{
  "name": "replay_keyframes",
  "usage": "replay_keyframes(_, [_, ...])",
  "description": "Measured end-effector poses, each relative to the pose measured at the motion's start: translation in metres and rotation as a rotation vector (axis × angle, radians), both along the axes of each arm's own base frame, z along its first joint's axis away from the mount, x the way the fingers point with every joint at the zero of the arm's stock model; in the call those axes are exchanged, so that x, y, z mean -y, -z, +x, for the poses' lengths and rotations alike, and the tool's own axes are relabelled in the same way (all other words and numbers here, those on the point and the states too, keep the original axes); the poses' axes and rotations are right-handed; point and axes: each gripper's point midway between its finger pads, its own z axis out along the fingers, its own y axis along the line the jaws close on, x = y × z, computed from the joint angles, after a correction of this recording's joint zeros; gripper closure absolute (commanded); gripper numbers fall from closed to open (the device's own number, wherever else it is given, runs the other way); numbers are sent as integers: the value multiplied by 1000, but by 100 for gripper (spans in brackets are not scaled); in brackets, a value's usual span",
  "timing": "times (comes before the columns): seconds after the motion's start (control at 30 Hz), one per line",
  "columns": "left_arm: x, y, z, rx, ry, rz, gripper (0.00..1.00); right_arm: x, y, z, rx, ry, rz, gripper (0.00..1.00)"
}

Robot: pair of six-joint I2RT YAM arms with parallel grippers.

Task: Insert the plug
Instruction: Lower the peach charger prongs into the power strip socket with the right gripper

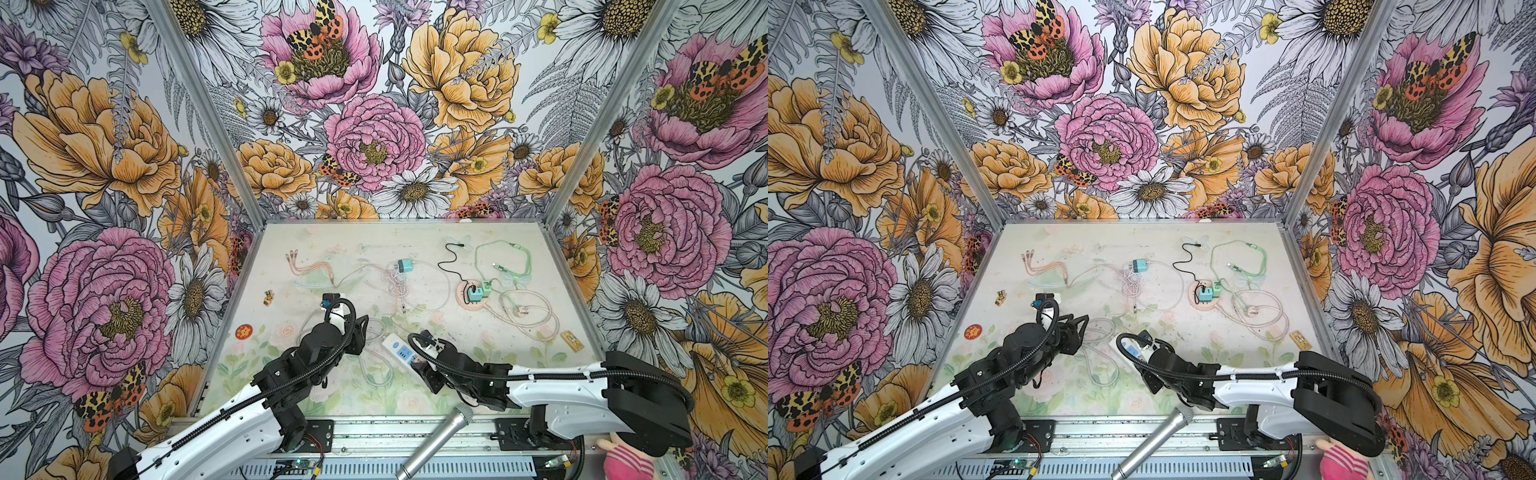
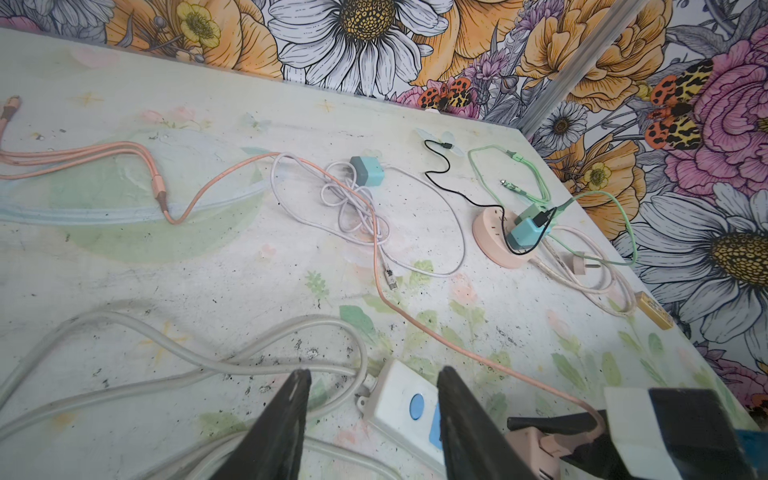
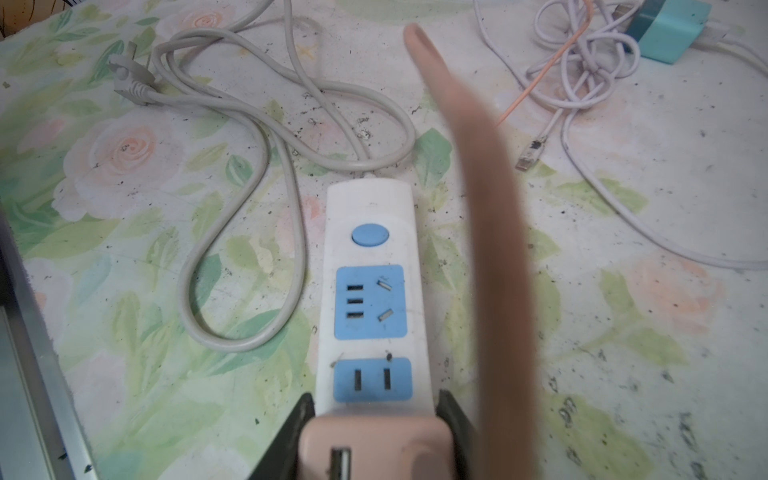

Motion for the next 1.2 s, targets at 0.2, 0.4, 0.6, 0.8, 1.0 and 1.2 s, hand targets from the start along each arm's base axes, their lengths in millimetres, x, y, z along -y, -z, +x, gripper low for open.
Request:
replay_keyframes(0.2, [-1, 10, 1, -31, -8, 26, 48, -3, 2, -1, 31, 11, -4, 100])
replay_keyframes(0.4, [0, 3, 1, -27, -13, 13, 48, -3, 3, -2, 70, 23, -6, 100])
replay_keyframes(0.6, [0, -2, 1, -28, -18, -8, 48, -6, 3, -2, 92, 33, -22, 100])
replay_keyframes(0.8, [0, 3, 0, -57, -23, -13, 46, -6, 3, -1, 88, 45, -20, 100])
replay_keyframes(1.0, [4, 17, 2, -112, -28, 25, 45, -6, 3, -1, 75, 48, -40, 86])
replay_keyframes(1.2, [9, 9, 8, -116, -30, 24, 45, -8, 2, -1, 67, 45, -66, 76])
